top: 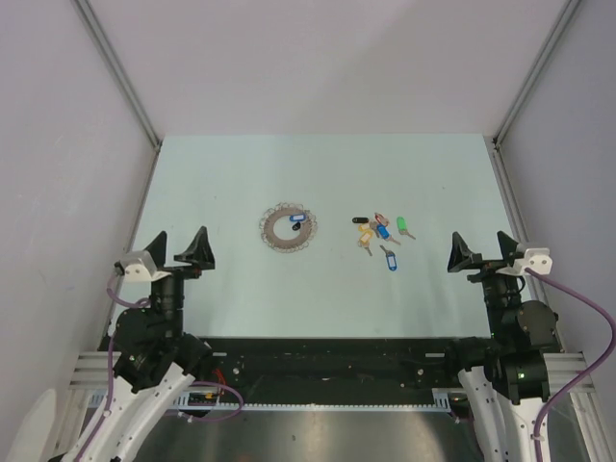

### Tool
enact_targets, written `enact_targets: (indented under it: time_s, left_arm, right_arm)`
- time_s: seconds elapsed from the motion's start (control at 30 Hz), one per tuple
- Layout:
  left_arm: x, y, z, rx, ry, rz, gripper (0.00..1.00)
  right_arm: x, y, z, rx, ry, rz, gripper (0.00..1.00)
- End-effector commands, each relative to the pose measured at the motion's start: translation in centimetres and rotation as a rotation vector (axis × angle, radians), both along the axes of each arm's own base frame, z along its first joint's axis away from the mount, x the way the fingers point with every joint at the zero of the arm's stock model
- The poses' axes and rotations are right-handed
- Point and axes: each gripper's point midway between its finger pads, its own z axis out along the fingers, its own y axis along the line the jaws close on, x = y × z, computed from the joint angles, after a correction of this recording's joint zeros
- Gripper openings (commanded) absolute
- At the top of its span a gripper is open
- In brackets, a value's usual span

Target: Put the keys on the keyring

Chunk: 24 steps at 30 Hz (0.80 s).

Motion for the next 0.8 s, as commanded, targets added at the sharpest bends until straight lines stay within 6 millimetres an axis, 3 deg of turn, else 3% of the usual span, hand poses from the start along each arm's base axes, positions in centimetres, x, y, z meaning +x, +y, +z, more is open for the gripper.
enact_targets:
  time_s: [0.0, 0.33, 0.5, 0.57, 0.6, 0.67, 0.7, 0.77]
  left_arm:
    - [0.1, 0.2, 0.8, -0.008, -0.001, 0.015, 1.0]
    - [1.8, -2.1, -0.6, 0.075, 0.096, -0.049, 1.0]
    - [3.3, -4.0, -2.0, 0.137, 0.211, -0.101, 1.0]
    - [4.2, -4.7, -3.8, 0.162, 0.308, -0.107, 1.0]
    - [4.4, -4.9, -3.7, 0.162, 0.333, -0.109, 1.0]
    - [5.3, -5.9, -6.3, 0.188, 0.464, -0.121, 1.0]
    - [5.5, -6.4, -6.0, 0.184, 0.484, -0.141, 1.0]
    - [6.2, -7.6, -8.8, 0.205, 0.625, -0.164, 1.0]
  right_arm:
    - [-0.9, -1.6, 1.5, 0.053, -0.044, -0.082, 1.0]
    - [-0.8, -1.3, 1.4, 0.068, -0.043, -0.065, 1.0]
    - [-0.3, 0.1, 1.1, 0.062, -0.023, 0.005, 1.0]
    - [-0.3, 0.7, 1.2, 0.061, -0.021, 0.038, 1.0]
    - [-0.2, 0.8, 1.1, 0.06, -0.016, 0.044, 1.0]
    - [-0.2, 0.9, 1.0, 0.057, -0.013, 0.046, 1.0]
    - [-0.2, 0.9, 1.0, 0.058, -0.013, 0.044, 1.0]
    - [-0.3, 0.7, 1.0, 0.06, -0.017, 0.035, 1.0]
